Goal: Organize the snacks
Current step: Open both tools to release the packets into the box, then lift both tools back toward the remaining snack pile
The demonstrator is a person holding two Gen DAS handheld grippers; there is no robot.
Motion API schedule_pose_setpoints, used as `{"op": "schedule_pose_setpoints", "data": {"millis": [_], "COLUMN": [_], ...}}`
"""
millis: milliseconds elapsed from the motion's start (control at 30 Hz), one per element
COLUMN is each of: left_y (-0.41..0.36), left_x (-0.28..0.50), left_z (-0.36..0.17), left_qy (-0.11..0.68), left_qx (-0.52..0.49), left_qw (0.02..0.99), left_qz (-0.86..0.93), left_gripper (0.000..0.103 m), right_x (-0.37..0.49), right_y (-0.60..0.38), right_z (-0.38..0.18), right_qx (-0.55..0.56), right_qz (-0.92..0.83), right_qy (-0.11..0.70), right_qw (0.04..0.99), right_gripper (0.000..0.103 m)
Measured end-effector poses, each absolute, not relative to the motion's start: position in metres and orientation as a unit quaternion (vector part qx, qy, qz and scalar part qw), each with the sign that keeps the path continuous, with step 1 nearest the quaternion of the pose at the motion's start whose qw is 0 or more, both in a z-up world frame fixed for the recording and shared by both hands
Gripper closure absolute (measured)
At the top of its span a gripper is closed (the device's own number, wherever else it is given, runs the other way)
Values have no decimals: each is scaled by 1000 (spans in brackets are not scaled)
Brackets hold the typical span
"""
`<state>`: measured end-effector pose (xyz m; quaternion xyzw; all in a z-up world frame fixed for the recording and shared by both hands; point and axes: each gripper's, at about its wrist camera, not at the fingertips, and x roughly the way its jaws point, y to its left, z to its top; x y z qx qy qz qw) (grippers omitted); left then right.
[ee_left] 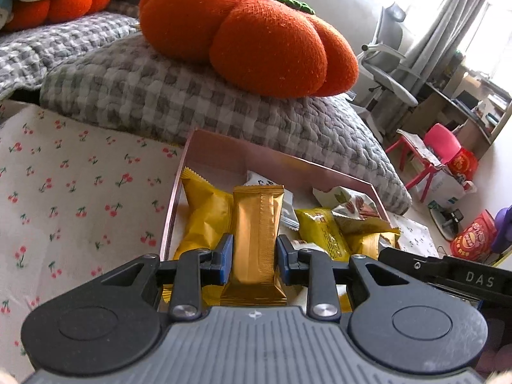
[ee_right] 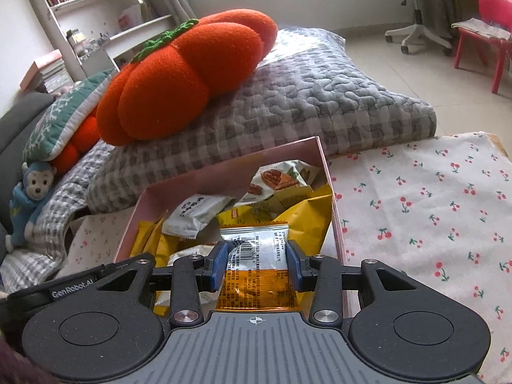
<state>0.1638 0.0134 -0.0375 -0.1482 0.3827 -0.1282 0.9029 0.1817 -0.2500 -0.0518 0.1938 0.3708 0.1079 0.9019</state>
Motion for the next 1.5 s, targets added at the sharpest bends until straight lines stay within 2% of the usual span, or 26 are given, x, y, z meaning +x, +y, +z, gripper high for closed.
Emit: {"op": "schedule_pose_setpoints", "data": {"millis": [567, 600, 633, 700, 833, 1000, 1300, 1500], "left_y": [7, 6, 6, 5, 1, 4, 6, 3], "left_x": [169, 169, 168, 167, 161, 152, 128, 111], "left_z": [-38, -37, -36, -35, -31, -26, -8, 2], "left_qy": [370, 370, 370, 370, 368, 374, 378, 377], "left_qx": [-136, -133, -131, -127, -109, -105, -87, -57], "left_qw": [908, 909, 909, 909, 913, 912, 914, 917], "left_qz": [-140, -138, -139, -142, -137, -129, -121, -117], "left_gripper": [74, 72, 67, 59, 40, 32, 17, 7], "right_x": [186, 186, 185, 184, 180, 172, 148, 129], "right_y": [-244, -244, -244, -247, -251, -254, -261, -267], "right_z": [-48, -48, -47, -45, -40, -35, -20, -15], "right_qx": [215, 214, 215, 223, 219, 213, 195, 174], "right_qz": [124, 125, 126, 126, 120, 112, 103, 102], "right_qy": [351, 353, 355, 355, 355, 360, 363, 372], "right_qw": [903, 902, 901, 899, 901, 901, 905, 906], "right_gripper": [62, 61, 54, 47, 39, 36, 24, 23]}}
